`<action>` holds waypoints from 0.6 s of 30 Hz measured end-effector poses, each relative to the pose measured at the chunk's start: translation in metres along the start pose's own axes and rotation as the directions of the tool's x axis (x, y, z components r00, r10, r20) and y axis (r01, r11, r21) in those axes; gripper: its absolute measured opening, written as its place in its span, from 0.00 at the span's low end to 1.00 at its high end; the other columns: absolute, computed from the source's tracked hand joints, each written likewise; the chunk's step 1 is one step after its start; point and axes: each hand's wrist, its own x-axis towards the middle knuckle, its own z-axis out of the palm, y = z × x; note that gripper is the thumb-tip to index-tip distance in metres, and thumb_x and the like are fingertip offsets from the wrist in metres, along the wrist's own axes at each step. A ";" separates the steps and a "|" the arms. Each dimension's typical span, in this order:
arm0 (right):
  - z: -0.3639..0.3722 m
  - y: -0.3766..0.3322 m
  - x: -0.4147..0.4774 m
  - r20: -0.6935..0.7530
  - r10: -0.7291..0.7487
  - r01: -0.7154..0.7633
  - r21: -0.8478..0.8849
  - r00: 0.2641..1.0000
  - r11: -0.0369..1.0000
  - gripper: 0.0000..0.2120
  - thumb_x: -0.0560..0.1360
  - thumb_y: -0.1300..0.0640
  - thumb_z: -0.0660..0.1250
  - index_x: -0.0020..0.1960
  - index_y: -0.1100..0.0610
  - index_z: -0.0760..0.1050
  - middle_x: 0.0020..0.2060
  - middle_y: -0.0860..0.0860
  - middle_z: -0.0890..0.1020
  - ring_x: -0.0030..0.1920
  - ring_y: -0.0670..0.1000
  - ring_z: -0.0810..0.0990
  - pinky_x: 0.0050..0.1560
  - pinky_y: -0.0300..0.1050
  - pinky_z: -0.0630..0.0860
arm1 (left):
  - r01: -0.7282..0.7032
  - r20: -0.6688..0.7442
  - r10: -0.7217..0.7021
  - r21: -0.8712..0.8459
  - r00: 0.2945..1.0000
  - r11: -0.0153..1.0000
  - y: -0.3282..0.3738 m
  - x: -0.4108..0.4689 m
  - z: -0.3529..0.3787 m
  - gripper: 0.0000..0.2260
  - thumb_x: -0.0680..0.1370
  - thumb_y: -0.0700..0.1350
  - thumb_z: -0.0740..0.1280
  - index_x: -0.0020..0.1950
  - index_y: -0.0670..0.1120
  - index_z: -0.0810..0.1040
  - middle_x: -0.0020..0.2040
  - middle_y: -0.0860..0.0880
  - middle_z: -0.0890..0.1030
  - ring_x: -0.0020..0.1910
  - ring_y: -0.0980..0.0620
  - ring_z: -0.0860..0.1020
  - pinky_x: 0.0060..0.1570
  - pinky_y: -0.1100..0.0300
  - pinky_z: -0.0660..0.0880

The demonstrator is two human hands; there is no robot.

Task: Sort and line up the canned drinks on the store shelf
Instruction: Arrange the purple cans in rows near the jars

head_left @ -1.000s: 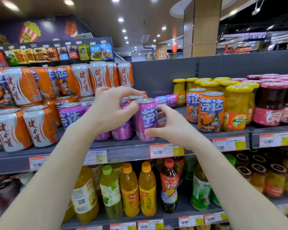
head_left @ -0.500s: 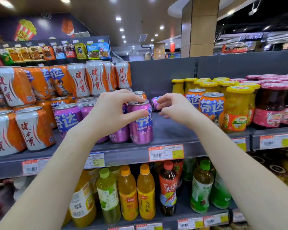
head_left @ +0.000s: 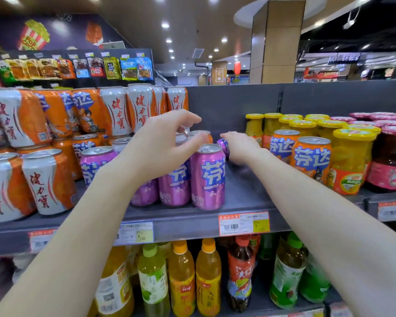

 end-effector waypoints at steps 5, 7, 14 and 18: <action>0.004 0.005 0.012 -0.020 -0.020 0.016 -0.165 1.000 0.986 0.26 0.76 0.52 0.70 0.72 0.49 0.69 0.66 0.54 0.78 0.64 0.59 0.78 0.54 0.51 0.76 | 0.018 -0.027 -0.019 -0.035 0.999 0.999 -0.011 0.004 0.000 0.18 0.81 0.58 0.66 0.68 0.54 0.77 0.60 0.58 0.81 0.58 0.60 0.79 0.59 0.59 0.76; 0.002 0.006 0.014 -0.036 -0.041 0.033 -0.193 0.999 0.981 0.20 0.76 0.50 0.70 0.67 0.49 0.73 0.62 0.53 0.80 0.61 0.58 0.79 0.46 0.48 0.72 | 0.023 -0.040 -0.025 -0.045 0.999 0.999 -0.014 0.005 0.002 0.17 0.80 0.57 0.67 0.68 0.54 0.78 0.59 0.59 0.82 0.57 0.61 0.79 0.57 0.63 0.75; -0.005 0.006 0.006 -0.128 0.112 -0.107 0.045 0.985 0.993 0.24 0.73 0.49 0.74 0.64 0.56 0.71 0.59 0.58 0.80 0.58 0.62 0.80 0.43 0.48 0.70 | 0.035 -0.014 -0.035 -0.006 0.999 0.999 -0.017 0.011 -0.003 0.17 0.81 0.56 0.67 0.68 0.54 0.77 0.59 0.58 0.82 0.57 0.60 0.79 0.51 0.72 0.68; -0.018 0.006 -0.006 -0.075 0.271 -0.208 0.458 0.960 0.864 0.28 0.71 0.46 0.78 0.63 0.59 0.70 0.60 0.58 0.79 0.59 0.60 0.79 0.48 0.48 0.73 | 0.020 -0.004 -0.020 0.003 1.000 1.000 -0.012 0.016 -0.002 0.17 0.80 0.57 0.66 0.68 0.55 0.77 0.59 0.57 0.81 0.57 0.60 0.79 0.57 0.62 0.75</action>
